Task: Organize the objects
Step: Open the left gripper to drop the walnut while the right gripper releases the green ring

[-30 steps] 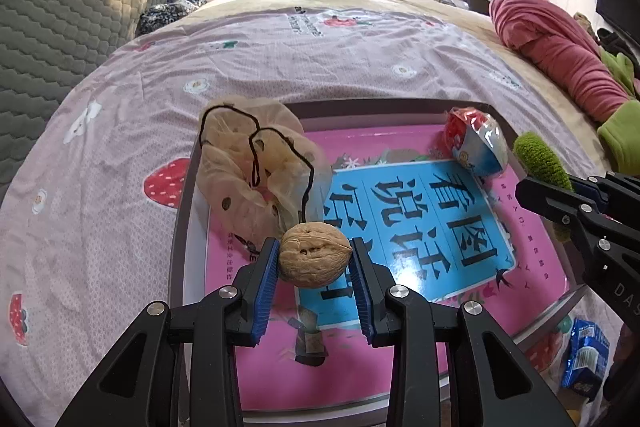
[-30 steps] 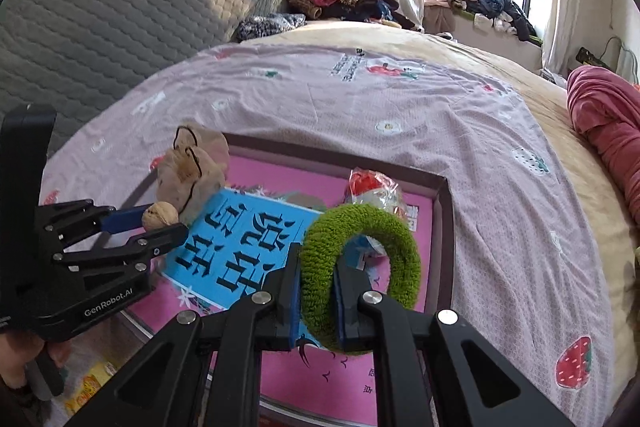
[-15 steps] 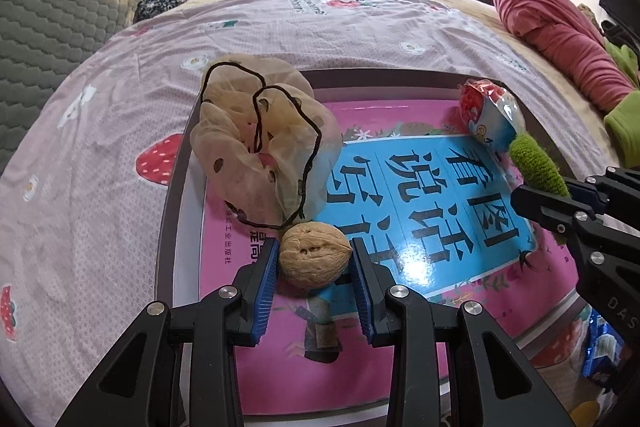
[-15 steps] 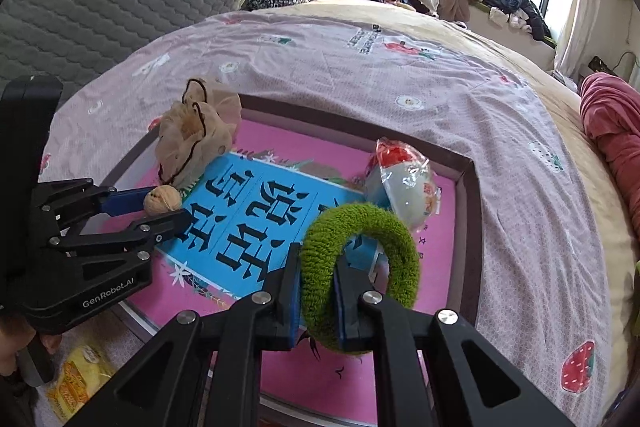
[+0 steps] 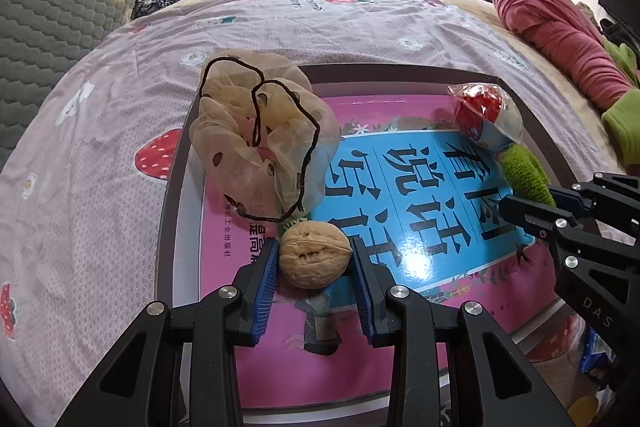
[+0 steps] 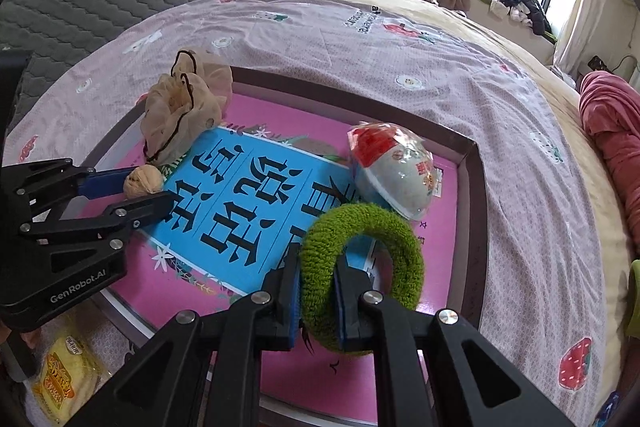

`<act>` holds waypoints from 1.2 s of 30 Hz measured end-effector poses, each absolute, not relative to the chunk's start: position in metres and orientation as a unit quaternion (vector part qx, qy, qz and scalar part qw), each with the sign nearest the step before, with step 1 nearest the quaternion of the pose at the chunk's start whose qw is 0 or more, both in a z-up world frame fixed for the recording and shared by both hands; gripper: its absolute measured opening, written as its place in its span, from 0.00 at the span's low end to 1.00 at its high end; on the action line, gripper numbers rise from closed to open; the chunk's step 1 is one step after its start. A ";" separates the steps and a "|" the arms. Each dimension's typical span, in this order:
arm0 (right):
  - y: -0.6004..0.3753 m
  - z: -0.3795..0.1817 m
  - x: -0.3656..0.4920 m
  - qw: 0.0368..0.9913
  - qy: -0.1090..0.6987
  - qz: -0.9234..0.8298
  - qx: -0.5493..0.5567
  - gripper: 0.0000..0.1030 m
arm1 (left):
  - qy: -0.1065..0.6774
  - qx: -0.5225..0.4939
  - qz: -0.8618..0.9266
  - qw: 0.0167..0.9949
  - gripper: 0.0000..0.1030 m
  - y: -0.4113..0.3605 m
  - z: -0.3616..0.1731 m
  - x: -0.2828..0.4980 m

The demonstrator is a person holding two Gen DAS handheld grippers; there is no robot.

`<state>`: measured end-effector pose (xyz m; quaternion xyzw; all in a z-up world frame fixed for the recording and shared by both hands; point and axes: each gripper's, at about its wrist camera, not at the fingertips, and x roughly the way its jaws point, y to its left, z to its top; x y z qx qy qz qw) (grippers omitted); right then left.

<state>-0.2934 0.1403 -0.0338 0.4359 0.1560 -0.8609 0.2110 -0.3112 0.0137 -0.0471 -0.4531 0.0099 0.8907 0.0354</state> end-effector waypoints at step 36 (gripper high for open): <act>0.141 -0.028 -0.290 0.202 0.149 -0.863 0.439 0.50 | 0.012 -0.462 0.886 0.035 0.74 0.008 -0.047 -0.302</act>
